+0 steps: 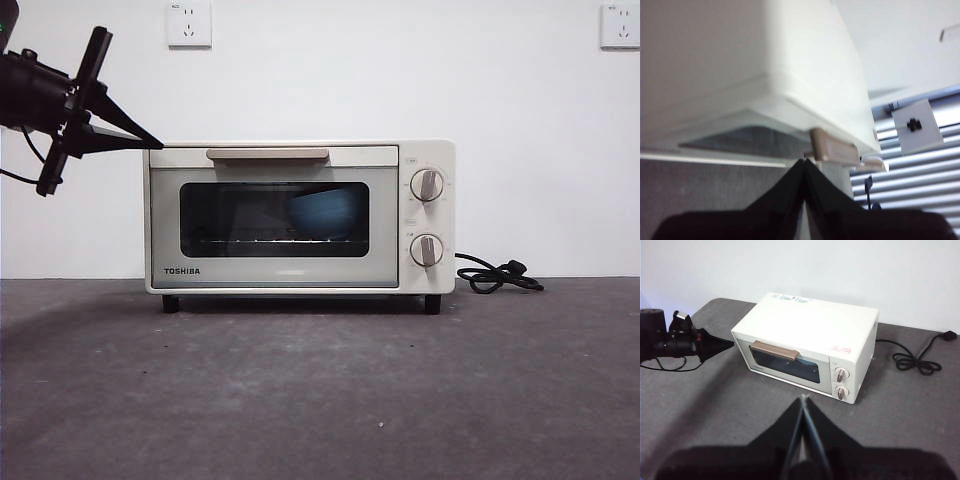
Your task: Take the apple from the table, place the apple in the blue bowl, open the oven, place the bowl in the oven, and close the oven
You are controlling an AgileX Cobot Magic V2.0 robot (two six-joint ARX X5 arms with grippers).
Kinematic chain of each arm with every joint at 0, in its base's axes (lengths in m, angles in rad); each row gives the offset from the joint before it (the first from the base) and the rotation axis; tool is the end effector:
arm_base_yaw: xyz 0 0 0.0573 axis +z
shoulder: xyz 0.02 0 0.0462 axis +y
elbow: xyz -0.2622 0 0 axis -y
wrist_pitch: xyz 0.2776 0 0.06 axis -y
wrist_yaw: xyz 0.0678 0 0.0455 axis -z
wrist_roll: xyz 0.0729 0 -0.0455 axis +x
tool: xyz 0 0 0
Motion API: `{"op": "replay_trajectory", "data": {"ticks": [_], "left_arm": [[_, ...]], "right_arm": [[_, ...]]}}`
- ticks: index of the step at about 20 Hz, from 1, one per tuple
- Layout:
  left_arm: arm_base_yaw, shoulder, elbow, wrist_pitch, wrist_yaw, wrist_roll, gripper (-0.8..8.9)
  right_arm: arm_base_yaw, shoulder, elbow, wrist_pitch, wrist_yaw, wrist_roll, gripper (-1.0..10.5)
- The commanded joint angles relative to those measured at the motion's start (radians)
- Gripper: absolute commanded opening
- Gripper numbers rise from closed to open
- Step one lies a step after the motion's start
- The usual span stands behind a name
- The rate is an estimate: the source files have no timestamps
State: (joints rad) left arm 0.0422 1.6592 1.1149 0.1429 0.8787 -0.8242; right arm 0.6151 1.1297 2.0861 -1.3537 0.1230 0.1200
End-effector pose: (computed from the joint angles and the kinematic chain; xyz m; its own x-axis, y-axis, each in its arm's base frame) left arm 0.4189 -0.0385 0.2276 0.6194 -0.7444 -0.2493 0.1761 0.4412 -0.8800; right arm 0.1263 0.0783 0.5478 0.8182 0.4279 -0.3840 -0.4390 0.8963 0.0633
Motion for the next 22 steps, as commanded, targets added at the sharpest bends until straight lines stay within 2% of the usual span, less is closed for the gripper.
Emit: {"op": "replay_trajectory", "data": {"ticks": [1, 4, 9, 15, 18, 22], "left_arm": [[-0.006, -0.06, 0.0, -0.063, 0.011, 0.129, -0.07], [-0.006, -0.135, -0.001, -0.178, 0.01, 0.246, -0.07], [-0.006, -0.301, -0.001, -0.43, -0.003, 0.496, -0.06], [-0.008, -0.515, -0.001, -0.72, -0.133, 0.715, -0.06], [-0.016, -0.623, -0.001, -0.803, -0.257, 0.757, -0.06], [-0.027, -0.756, -0.001, -0.841, -0.372, 0.778, -0.06]], "right_arm": [[0.002, -0.016, -0.006, -0.023, 0.0, -0.025, 0.0], [0.002, -0.028, -0.006, -0.023, 0.0, -0.044, 0.0], [0.001, -0.048, -0.011, -0.024, 0.01, -0.079, 0.0], [0.001, -0.067, -0.011, -0.024, 0.026, -0.077, 0.0], [0.001, -0.068, -0.018, -0.024, 0.023, -0.069, 0.0], [0.001, -0.068, -0.022, -0.024, 0.023, -0.072, 0.0]]}}
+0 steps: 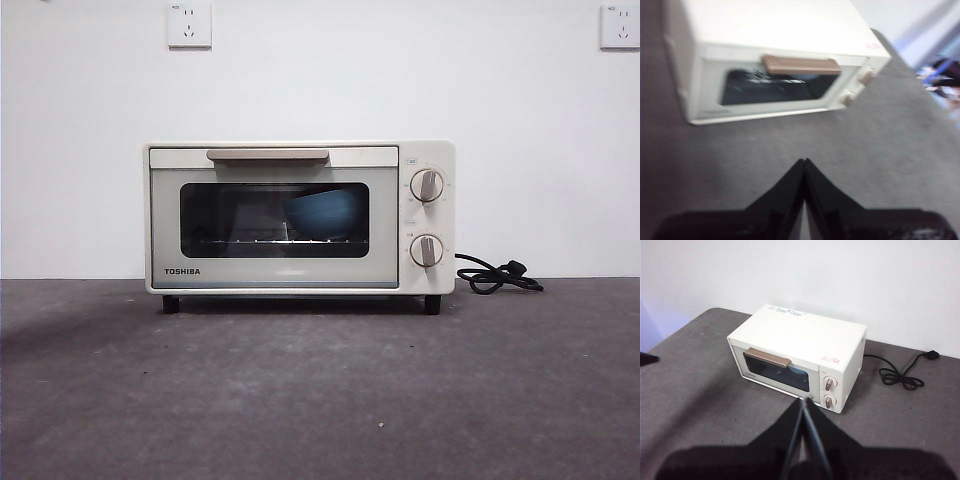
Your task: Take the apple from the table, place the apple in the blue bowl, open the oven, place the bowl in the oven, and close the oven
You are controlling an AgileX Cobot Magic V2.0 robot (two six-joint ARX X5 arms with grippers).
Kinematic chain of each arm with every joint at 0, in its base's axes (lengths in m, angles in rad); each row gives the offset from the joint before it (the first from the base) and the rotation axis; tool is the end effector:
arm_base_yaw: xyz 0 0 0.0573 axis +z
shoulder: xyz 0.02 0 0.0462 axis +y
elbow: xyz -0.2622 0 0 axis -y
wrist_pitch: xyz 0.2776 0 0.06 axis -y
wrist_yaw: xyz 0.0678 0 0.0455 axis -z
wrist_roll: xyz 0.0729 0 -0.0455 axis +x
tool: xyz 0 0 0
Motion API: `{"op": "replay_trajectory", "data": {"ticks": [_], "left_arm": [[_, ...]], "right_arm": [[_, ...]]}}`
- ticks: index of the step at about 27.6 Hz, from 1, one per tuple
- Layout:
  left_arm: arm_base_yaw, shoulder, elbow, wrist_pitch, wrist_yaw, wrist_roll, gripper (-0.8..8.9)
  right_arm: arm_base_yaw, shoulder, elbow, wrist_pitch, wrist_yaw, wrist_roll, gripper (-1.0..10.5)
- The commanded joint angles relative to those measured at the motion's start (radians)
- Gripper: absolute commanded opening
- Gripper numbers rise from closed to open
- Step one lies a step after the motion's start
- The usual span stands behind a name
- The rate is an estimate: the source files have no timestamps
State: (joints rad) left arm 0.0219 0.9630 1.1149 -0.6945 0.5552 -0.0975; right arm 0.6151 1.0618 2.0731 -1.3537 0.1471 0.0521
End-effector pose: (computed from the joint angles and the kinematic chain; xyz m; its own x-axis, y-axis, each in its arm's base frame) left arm 0.2475 -0.0330 0.3531 0.7391 -0.5111 -0.4388 0.3804 0.8543 -0.3543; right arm 0.1046 0.0608 0.5526 0.8456 0.4180 -0.3321 -0.4431 0.8964 -0.0001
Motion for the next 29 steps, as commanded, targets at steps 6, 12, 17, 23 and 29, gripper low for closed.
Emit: {"op": "replay_trajectory", "data": {"ticks": [6, 12, 17, 23, 29], "left_arm": [[-0.008, -0.22, -0.001, -0.013, -0.172, 0.054, -0.06], [-0.008, -0.3, 0.0, -0.099, -0.197, 0.053, -0.04], [-0.008, -0.299, 0.0, -0.182, -0.197, 0.053, -0.04], [-0.008, -0.238, 0.0, -0.18, -0.197, 0.053, -0.04], [-0.008, -0.127, 0.0, -0.179, -0.197, 0.053, -0.04]], "right_arm": [[0.001, 0.001, -0.029, -0.024, 0.004, -0.008, 0.0], [0.001, 0.002, -0.029, -0.024, 0.042, -0.016, 0.0], [0.001, 0.006, -0.029, -0.024, 0.071, -0.033, 0.0], [0.001, 0.016, -0.029, -0.024, 0.071, -0.033, 0.0], [0.001, 0.04, -0.029, -0.023, 0.07, -0.033, 0.0]]}}
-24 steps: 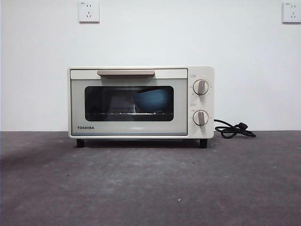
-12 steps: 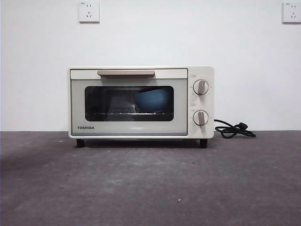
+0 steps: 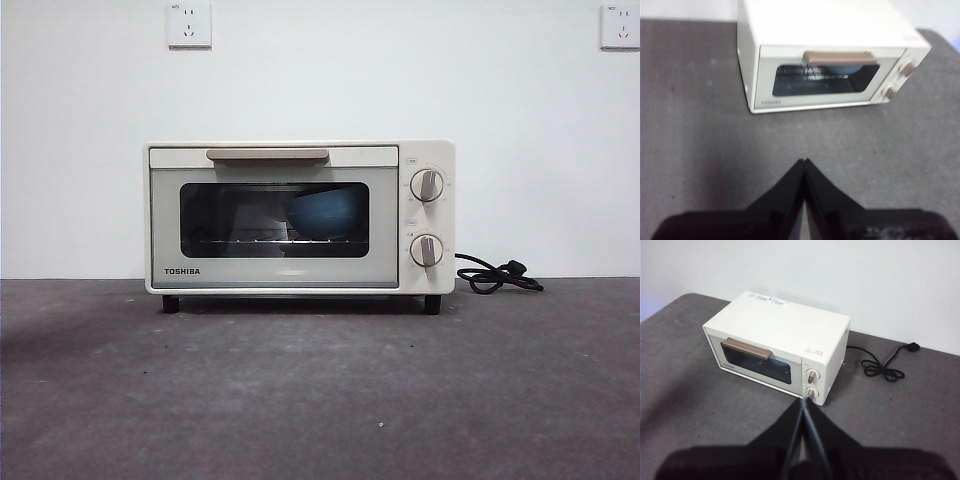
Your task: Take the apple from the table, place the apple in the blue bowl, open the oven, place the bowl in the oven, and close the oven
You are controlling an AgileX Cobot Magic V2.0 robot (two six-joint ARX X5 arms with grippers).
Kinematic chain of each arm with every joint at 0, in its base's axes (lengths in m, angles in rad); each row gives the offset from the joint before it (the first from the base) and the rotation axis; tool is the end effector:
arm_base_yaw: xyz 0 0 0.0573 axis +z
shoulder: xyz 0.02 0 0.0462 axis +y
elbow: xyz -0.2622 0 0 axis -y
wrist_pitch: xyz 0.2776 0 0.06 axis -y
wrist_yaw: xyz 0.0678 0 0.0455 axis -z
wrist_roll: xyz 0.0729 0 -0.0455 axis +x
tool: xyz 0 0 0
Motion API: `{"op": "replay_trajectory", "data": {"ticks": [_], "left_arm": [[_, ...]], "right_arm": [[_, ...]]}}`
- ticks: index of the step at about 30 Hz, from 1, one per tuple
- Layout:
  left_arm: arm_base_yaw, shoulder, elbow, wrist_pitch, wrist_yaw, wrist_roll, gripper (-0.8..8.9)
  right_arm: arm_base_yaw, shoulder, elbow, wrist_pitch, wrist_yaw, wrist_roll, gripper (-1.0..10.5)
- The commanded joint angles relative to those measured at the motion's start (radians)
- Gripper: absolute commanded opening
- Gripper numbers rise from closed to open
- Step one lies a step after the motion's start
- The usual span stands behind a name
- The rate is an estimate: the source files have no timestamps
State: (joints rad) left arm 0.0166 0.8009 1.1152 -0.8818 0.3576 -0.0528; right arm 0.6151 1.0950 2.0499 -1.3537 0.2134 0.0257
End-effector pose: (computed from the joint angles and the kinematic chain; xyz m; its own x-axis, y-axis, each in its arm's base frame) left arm 0.1981 -0.0222 0.3615 0.7956 -0.3369 -0.5035 0.2508 0.9397 -0.2324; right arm 0.1228 0.0678 0.5438 0.8578 0.3467 -0.3795 -0.3963 0.9163 -0.0585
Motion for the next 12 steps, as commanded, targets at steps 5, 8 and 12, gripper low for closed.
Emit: {"op": "replay_trajectory", "data": {"ticks": [5, 8, 12], "left_arm": [[-0.005, 0.083, -0.001, 0.008, 0.0, 0.008, -0.04], [-0.005, 0.074, -0.001, 0.014, 0.0, 0.009, -0.04], [-0.005, 0.015, -0.003, 0.045, -0.054, 0.077, -0.04]], "right_arm": [[0.001, 0.04, -0.005, -0.023, 0.004, -0.007, 0.0], [0.001, 0.064, -0.005, -0.023, 0.004, -0.007, 0.0], [0.001, 0.101, -0.005, -0.023, 0.004, -0.007, 0.0]]}}
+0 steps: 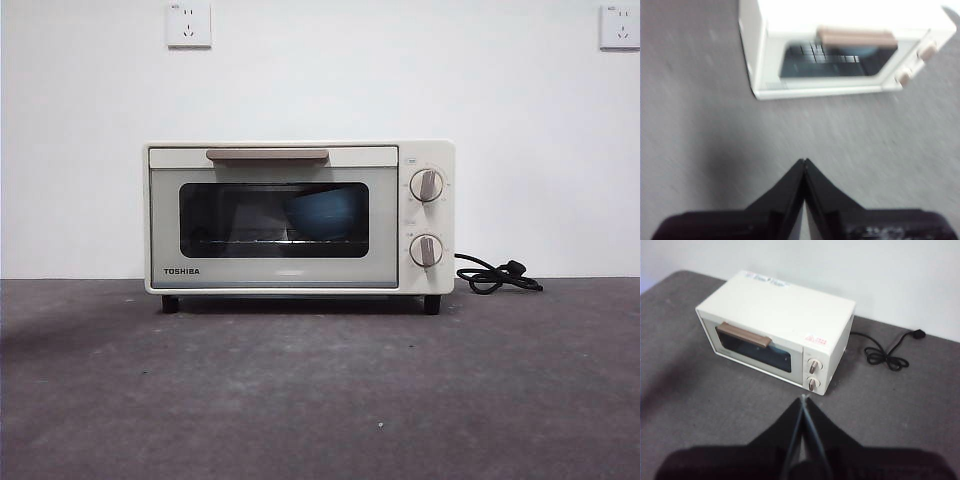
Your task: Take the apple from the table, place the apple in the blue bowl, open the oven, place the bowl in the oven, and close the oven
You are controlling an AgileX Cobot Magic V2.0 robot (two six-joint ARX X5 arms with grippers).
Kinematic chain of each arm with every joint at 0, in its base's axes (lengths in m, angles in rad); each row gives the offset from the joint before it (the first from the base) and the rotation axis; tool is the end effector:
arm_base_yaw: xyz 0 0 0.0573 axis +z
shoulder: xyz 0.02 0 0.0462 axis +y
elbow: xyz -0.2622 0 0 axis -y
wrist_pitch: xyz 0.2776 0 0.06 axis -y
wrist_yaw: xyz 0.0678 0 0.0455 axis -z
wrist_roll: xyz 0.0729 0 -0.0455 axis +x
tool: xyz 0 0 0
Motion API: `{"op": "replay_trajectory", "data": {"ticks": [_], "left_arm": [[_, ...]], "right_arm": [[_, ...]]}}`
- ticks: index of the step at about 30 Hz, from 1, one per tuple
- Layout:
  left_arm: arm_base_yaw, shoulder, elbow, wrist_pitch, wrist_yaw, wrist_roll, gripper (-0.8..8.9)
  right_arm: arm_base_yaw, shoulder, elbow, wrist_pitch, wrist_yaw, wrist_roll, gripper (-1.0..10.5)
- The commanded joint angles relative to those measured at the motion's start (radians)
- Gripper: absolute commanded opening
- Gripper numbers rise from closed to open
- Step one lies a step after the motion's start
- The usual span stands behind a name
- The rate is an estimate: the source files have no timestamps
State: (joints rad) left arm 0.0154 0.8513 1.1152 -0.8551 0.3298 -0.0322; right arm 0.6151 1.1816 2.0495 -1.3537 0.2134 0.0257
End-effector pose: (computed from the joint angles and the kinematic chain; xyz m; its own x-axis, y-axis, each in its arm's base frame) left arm 0.2134 -0.0203 0.3548 0.7904 -0.3117 -0.5273 0.2362 0.9494 -0.2071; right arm 0.1536 0.0896 0.5318 0.8280 0.3257 -0.4563 -0.4011 0.9129 -0.0761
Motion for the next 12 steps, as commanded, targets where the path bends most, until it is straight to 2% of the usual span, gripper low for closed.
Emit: {"op": "replay_trajectory", "data": {"ticks": [1, 7, 12], "left_arm": [[-0.004, -0.054, -0.006, 0.021, -0.041, 0.072, -0.04], [-0.003, -0.179, -0.09, 0.076, -0.071, 0.19, -0.04], [-0.003, -0.309, -0.296, 0.273, -0.068, 0.199, -0.04]], "right_arm": [[0.001, 0.023, -0.005, -0.023, 0.003, -0.007, 0.0], [0.001, 0.093, -0.005, -0.023, 0.004, -0.007, 0.0], [0.001, 0.149, -0.005, -0.023, 0.004, -0.007, 0.0]]}}
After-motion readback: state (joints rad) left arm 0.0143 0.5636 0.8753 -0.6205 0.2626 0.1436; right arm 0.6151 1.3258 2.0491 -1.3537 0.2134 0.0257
